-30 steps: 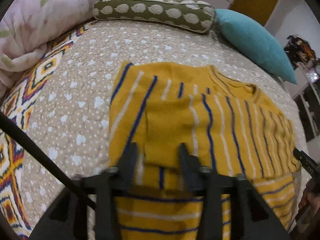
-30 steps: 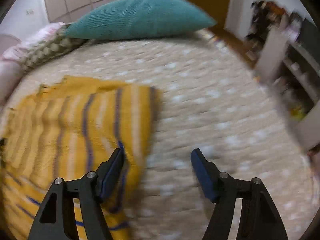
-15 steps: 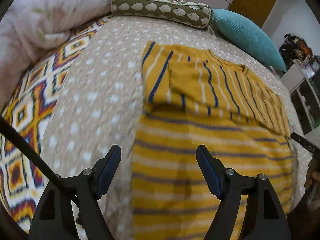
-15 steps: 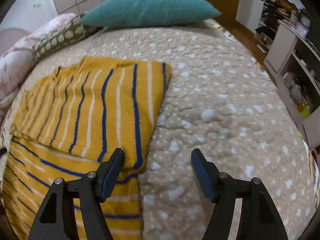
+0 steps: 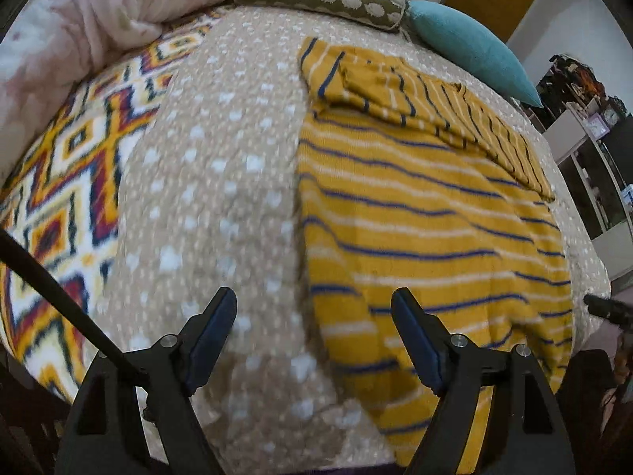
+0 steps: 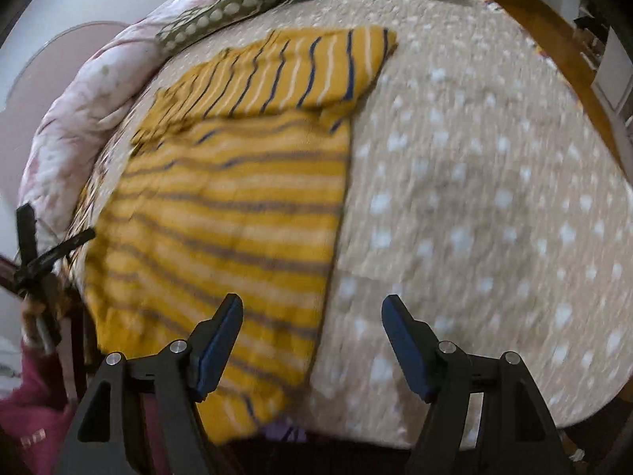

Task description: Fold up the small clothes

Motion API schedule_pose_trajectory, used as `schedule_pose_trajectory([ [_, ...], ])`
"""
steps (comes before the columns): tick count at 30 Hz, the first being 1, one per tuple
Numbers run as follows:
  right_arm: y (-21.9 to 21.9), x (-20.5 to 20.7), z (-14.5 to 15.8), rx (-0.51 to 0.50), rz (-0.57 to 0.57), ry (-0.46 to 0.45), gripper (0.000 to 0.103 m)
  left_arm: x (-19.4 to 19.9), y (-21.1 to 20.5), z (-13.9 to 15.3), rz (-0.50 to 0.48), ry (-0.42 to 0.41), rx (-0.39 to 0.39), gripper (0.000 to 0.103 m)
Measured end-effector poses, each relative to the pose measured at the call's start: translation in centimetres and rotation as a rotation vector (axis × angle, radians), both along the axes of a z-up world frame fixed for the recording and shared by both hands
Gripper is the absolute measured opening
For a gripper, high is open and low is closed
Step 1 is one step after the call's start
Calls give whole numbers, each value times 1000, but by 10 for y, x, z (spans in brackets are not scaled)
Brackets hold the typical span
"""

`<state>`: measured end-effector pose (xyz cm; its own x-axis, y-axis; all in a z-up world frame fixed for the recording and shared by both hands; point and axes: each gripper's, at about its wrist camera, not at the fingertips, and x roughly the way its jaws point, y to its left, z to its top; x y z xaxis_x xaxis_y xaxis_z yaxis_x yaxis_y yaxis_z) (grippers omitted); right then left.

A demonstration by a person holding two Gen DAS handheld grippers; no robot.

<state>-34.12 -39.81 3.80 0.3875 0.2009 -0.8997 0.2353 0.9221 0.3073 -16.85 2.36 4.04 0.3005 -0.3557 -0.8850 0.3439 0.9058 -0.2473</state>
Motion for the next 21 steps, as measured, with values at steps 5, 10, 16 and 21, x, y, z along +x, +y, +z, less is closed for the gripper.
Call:
schedule_pose_trajectory([
  [5,10,-24,-29,37,-21,-3,78,-8,0,-7,0,21,-22,79],
  [10,23,-27,-33,-8,7,-23,82,2,-4,-9,24,17,-57,79],
  [16,34,-10,-23,10,30,-50,82,-14,-24,-9,-137,101,-232,79],
  [21,43,0,-18,29,47,-62,82,-41,-22,4,-287,149,-356,79],
])
